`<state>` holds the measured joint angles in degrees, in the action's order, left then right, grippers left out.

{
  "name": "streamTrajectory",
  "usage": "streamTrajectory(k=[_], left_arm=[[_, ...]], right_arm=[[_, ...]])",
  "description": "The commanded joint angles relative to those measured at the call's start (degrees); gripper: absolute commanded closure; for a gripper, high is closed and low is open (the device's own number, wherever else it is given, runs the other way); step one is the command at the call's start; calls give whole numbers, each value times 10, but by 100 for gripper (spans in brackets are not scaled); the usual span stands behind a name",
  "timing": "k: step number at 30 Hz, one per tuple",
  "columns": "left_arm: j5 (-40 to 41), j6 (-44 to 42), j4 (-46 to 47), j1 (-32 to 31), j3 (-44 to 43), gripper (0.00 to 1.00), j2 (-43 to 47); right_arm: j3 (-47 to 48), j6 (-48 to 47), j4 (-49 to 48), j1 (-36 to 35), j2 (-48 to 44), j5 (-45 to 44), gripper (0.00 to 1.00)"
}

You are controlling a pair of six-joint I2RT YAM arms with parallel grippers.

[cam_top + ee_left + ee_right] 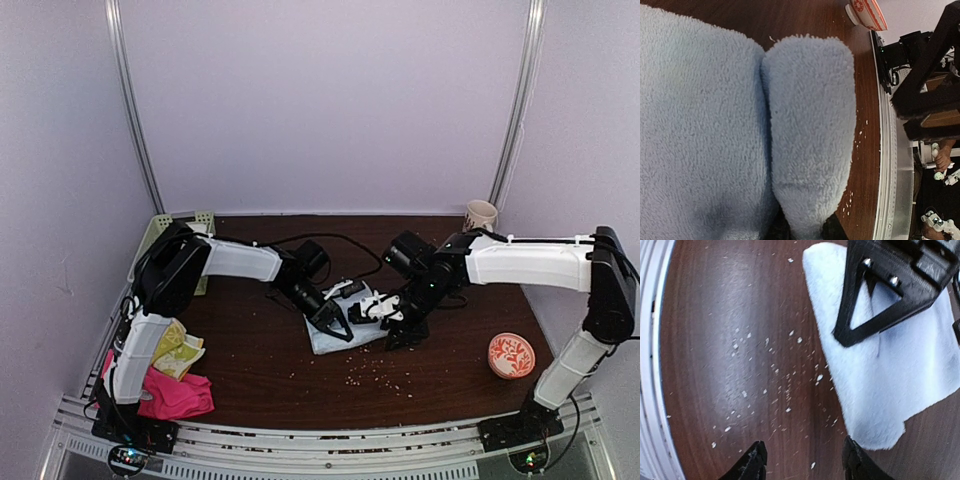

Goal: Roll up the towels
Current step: Roll the towel at the center of the board.

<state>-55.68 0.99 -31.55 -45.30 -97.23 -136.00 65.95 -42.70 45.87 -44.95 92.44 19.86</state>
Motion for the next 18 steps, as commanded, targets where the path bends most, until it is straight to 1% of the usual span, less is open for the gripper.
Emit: streamTrajectory(k=[1, 3, 6, 8, 10, 12, 14, 16, 17, 18], left_arm=[[48, 7, -43, -4, 11, 88, -37], [52, 5, -43, -3, 11, 87, -37], [49, 4, -43, -2, 9, 87, -40], [51, 3, -43, -3, 8, 87, -41], [55, 2, -43, -2, 6, 86, -40], [57, -2, -43, -1, 5, 83, -38], [67, -9, -43, -1, 4, 78, -28], [100, -12, -33, -1, 12, 71, -6], [124, -8, -21, -1, 23, 63, 12], [148, 0, 1, 1, 40, 59, 33]], right_arm=[[3, 3, -133, -24, 37, -87, 47], [1, -1, -158, -28, 54, -99, 47], [-3, -35, -179, -33, 79, -105, 47], [4, -44, -172, -35, 103, -99, 49], [3, -49, -170, -34, 121, -92, 53], [1, -53, -166, -34, 137, -84, 62], [10, -57, -141, -34, 153, -61, 77], [25, -61, -99, -34, 167, -37, 86], [31, -66, -80, -33, 171, -25, 89], [35, -70, -60, -33, 176, -14, 90]])
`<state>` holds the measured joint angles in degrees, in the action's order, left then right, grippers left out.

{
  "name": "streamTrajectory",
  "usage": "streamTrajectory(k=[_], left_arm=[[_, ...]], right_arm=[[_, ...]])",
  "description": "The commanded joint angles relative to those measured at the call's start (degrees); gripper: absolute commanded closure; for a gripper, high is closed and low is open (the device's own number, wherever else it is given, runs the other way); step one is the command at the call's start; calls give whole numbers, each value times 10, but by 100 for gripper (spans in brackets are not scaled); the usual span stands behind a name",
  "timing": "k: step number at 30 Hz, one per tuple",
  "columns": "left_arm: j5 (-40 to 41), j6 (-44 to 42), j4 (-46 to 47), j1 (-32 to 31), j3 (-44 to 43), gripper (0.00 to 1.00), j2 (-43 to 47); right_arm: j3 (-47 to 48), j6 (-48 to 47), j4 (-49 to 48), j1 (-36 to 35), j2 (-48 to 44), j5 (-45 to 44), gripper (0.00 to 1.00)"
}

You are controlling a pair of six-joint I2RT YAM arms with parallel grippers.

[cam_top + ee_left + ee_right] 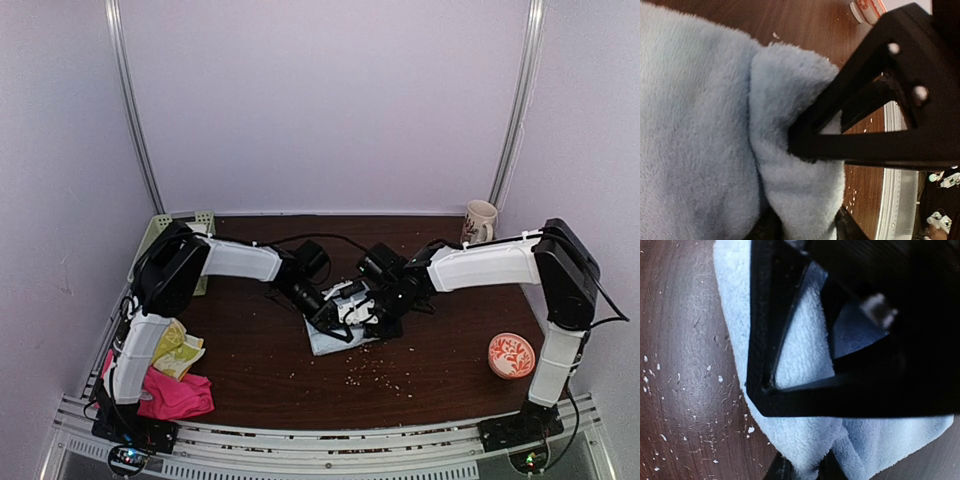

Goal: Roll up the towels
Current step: Roll the towel at the center of the board.

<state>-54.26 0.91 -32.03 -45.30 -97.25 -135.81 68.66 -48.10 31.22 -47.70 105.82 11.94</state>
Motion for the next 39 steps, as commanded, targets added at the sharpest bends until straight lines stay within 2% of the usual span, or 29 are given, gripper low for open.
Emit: streamTrajectory(k=[1, 8, 14, 18, 20, 22, 24, 28, 33, 39], left_arm=[[155, 10, 33, 4, 60, 56, 56], [278, 56, 189, 34, 187, 50, 216], [343, 52, 278, 37, 303, 49, 326], [394, 53, 346, 36, 383, 49, 405], [412, 34, 390, 33, 426, 49, 450], [455, -46, 398, 6, 449, 49, 479], [501, -131, 356, -25, 441, 47, 485], [504, -218, 292, -84, 411, 47, 470], [506, -249, 233, -144, 338, 48, 382], [568, -276, 216, -163, 282, 51, 291]], right_arm=[[12, -19, 104, -5, 46, 77, 92], [97, -39, 274, 12, 115, 168, 93], [202, -15, 351, 49, 204, 209, 93], [293, 11, 410, 78, 297, 225, 92], [343, 25, 442, 89, 343, 226, 92], [395, 41, 465, 97, 384, 226, 92], [418, 70, 466, 102, 412, 212, 91], [436, 99, 466, 103, 443, 191, 91], [450, 113, 466, 104, 457, 195, 91], [442, 112, 466, 105, 455, 199, 90]])
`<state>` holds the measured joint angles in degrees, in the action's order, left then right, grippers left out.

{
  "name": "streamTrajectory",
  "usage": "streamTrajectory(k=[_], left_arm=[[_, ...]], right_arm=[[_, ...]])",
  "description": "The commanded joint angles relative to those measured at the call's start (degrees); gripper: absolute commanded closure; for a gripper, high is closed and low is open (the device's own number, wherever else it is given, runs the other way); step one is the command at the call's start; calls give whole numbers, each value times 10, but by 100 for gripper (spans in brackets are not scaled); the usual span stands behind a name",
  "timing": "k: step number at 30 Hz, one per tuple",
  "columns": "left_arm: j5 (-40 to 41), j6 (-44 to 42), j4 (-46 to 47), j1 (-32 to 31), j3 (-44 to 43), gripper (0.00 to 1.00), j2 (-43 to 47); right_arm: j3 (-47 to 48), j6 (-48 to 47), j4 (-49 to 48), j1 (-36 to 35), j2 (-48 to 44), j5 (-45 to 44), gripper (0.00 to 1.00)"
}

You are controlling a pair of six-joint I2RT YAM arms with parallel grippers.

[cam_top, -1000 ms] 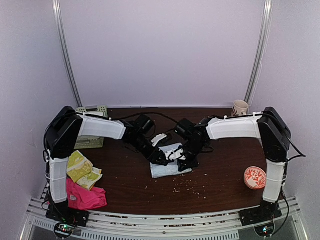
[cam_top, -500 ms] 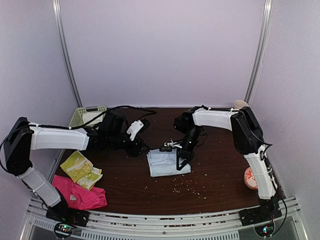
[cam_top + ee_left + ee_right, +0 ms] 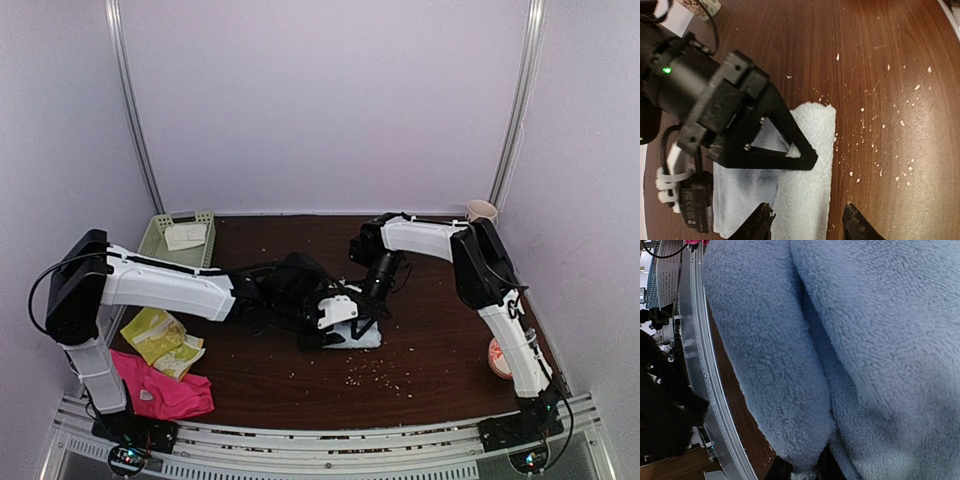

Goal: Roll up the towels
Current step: Roll the towel at the center of the board.

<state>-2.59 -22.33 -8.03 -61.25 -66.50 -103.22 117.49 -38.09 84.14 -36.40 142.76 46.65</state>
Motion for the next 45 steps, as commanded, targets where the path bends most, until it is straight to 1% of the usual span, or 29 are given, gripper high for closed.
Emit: streamTrajectory(k=[1, 7, 14, 18, 20, 23, 24, 26, 27, 30, 33, 35, 36, 41, 45], left_arm=[[59, -47, -23, -3, -32, 51, -44], [76, -61, 12, -4, -17, 55, -77], [106, -71, 19, -9, -17, 56, -114], [113, -71, 17, -13, -16, 63, -122], [114, -71, 11, -14, -18, 70, -127], [105, -62, -10, -14, -25, 81, -126], [95, -57, -18, -14, -27, 84, -123], [71, -45, -38, -14, -30, 88, -118], [61, -39, -56, -13, -35, 90, -117], [11, -7, -112, -10, -53, 91, -112], [-53, 9, -143, -8, -66, 91, -107], [-93, 19, -176, -1, -91, 91, -122], [-124, 26, -198, 6, -117, 91, -135], [-212, 62, -301, 43, -214, 90, -226], [-293, 86, -343, 73, -263, 88, -274]], right_arm=[[-48, 11, -63, -8, 86, -149, 90], [-50, 9, -64, -8, 88, -145, 90], [-53, 6, -64, -8, 83, -141, 90], [-52, 5, -64, -6, 72, -138, 88], [-50, 4, -64, -5, 58, -130, 84], [-61, -12, -63, -2, 1, -107, 71], [-65, -18, -63, 0, -22, -101, 66], [-74, -33, -63, 10, -74, -81, 47], [-77, -39, -63, 14, -97, -77, 43], [-71, -35, -64, 35, -156, -77, 42], [-57, -19, -64, 65, -200, -76, 42], [-51, -11, -64, 89, -227, -76, 42], [-54, -12, -65, 101, -243, -70, 43], [-110, -6, -102, 171, -320, -23, 43], [-175, -62, -89, 211, -359, 10, 45]])
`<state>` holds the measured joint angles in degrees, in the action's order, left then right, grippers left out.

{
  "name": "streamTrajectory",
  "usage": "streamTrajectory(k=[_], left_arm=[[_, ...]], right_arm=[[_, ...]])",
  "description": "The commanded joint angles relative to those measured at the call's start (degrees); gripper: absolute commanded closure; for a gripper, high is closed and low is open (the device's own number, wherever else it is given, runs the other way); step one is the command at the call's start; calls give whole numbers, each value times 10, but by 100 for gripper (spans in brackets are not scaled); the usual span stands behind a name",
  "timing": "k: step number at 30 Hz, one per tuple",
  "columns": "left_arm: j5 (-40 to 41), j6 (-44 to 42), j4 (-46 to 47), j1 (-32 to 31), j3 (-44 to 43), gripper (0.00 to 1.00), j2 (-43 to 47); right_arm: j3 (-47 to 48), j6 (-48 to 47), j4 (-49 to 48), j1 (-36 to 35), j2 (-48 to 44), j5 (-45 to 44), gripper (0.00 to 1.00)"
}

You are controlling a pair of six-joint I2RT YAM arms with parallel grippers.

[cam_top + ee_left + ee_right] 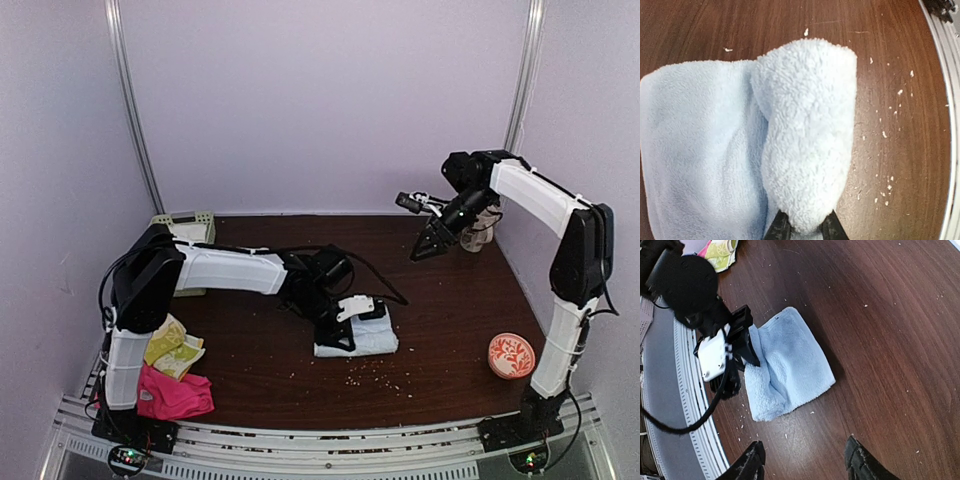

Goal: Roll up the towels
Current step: Roll the towel at the center of the board.

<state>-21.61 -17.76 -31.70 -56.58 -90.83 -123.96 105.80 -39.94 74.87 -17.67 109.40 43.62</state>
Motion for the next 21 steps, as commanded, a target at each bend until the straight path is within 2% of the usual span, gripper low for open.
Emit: streamTrajectory(k=[1, 5, 13, 18, 21], left_arm=[[-123, 47, -121, 35, -38, 88, -78], [-213, 62, -166, 58, -97, 89, -124], [-247, 89, -221, 77, -161, 91, -181], [-246, 104, -223, 83, -175, 90, -194], [-248, 105, -224, 84, -176, 88, -196]], right_arm=[[-86, -61, 2, 27, -43, 49, 45], [-213, -69, -66, 27, -108, 48, 47], [-404, -109, -172, 17, -220, 31, 48], [-472, -57, -315, -76, -267, -99, 44], [-469, -56, -361, -135, -271, -168, 44]])
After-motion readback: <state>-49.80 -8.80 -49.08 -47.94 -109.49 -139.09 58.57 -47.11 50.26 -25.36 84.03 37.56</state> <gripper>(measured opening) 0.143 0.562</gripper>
